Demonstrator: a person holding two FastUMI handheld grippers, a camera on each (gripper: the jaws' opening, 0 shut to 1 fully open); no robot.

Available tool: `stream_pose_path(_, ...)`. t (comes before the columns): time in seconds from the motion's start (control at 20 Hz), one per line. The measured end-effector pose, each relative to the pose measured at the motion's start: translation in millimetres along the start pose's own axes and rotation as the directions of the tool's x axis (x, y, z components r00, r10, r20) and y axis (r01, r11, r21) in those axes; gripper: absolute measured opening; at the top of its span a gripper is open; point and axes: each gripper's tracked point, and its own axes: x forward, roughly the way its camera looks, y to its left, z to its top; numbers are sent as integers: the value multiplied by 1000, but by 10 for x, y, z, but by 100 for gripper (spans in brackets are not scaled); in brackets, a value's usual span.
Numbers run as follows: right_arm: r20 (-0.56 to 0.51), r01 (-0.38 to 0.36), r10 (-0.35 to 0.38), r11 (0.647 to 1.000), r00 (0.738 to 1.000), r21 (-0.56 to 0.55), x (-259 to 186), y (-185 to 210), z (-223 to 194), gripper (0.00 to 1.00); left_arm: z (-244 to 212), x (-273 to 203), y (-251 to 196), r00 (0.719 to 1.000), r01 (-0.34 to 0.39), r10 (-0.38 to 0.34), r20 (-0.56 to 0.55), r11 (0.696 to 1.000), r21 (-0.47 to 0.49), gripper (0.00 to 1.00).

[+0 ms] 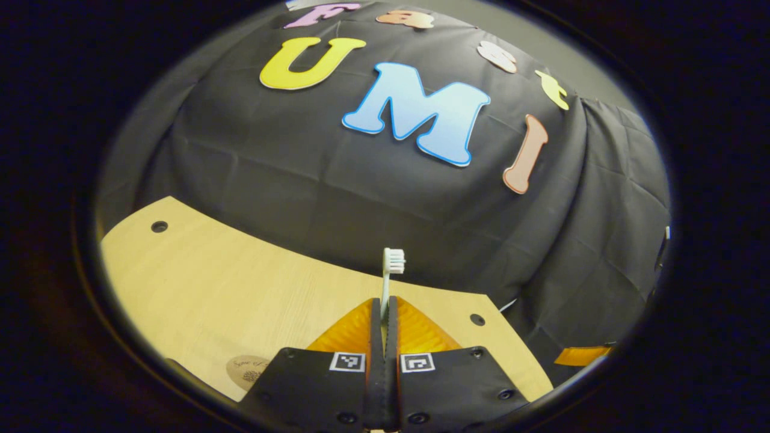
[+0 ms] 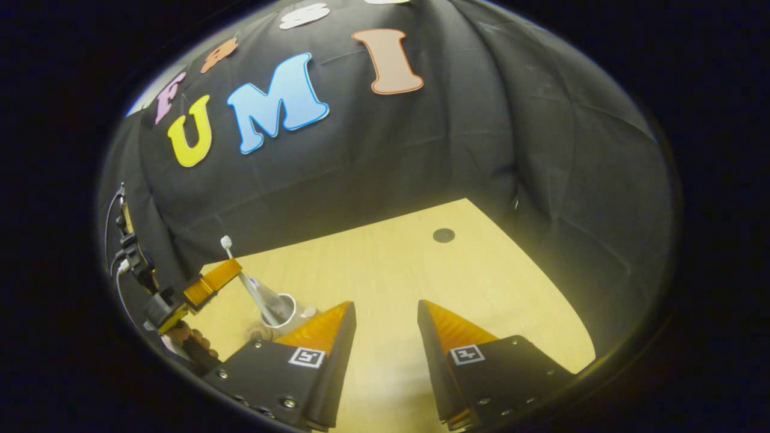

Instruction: Put the toothbrush and toothpaste on the desktop into the cup, then pick up the cup and place it on the coaster on the desktop.

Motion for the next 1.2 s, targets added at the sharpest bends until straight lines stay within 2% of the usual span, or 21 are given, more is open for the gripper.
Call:
stream_pose_path(0.15,1,5,-5,1000,1000,5,-25,-15,-3,60,-10,-141,-33,999,-25,24,29,999,31,7)
stream_pose_path(0.3,-2,7,-7,1000,1000,2,-44,-15,-28,61,-7,-239,-48,995,-60,51,85,993,106,7)
stream_pose_path(0.45,-8,13,-13,1000,1000,4,-65,-38,-60,60,-104,-288,-108,995,-52,40,89,989,140,7)
stream_pose_path(0.6,-13,17,-17,1000,1000,5,-91,-70,-115,60,-275,-286,-52,996,-79,70,59,985,152,7)
stream_pose_path(0.8,-16,11,-11,1000,1000,7,-118,-62,-130,61,-437,-342,22,994,-106,102,32,983,152,16)
stream_pose_path(0.9,-20,-2,2,1000,1000,2,-121,-30,-145,61,-526,-392,45,995,-100,100,2,987,130,31)
stream_pose_path(1.0,-32,-24,23,1000,999,-7,-109,29,-174,61,-518,-451,99,993,-121,122,1,984,133,58)
stream_pose_path(1.05,-43,-40,39,999,998,-14,-96,70,-192,61,-495,-486,73,994,-108,110,-2,986,125,66)
stream_pose_path(1.15,-68,-73,70,996,995,-43,-60,162,-248,60,-449,-575,67,994,-111,111,8,986,128,100)
stream_pose_path(1.2,-78,-88,83,994,993,-64,-36,200,-265,60,-428,-608,68,994,-109,109,7,986,129,100)
